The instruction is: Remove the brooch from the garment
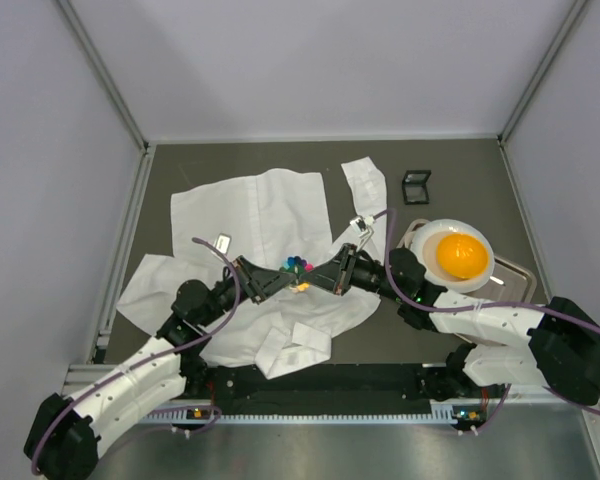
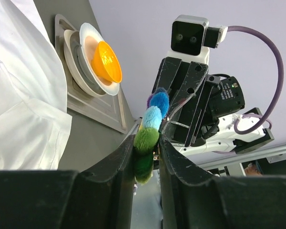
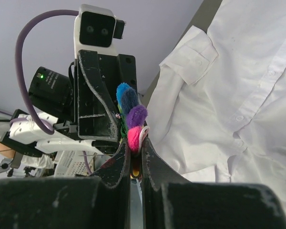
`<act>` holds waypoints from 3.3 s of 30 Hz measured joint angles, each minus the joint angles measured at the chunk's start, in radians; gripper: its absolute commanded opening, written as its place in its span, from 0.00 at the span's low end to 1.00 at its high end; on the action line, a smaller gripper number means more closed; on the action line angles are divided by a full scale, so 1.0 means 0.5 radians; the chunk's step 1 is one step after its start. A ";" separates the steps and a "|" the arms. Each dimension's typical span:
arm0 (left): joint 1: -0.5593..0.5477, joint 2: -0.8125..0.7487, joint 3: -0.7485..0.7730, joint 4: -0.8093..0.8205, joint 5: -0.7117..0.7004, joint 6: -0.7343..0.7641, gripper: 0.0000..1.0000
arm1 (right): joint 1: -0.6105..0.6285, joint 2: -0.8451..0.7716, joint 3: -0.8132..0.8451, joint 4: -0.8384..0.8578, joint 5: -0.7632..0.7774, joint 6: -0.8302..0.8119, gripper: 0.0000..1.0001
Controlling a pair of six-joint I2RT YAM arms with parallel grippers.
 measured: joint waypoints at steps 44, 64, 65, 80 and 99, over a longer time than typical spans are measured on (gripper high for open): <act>-0.002 0.089 -0.105 0.249 -0.015 -0.109 0.20 | -0.029 0.037 -0.001 0.023 -0.060 0.033 0.00; -0.002 0.093 -0.105 0.242 -0.004 -0.100 0.00 | -0.039 0.022 -0.001 -0.024 -0.079 0.010 0.00; -0.002 0.093 -0.105 0.237 0.002 -0.100 0.00 | -0.039 0.011 -0.001 -0.043 -0.082 -0.002 0.00; -0.006 0.083 -0.105 0.260 0.034 -0.114 0.22 | -0.053 -0.019 0.003 -0.055 -0.137 -0.018 0.00; -0.005 -0.213 -0.072 -0.185 -0.008 0.124 0.75 | -0.106 -0.106 -0.001 -0.088 -0.118 0.091 0.00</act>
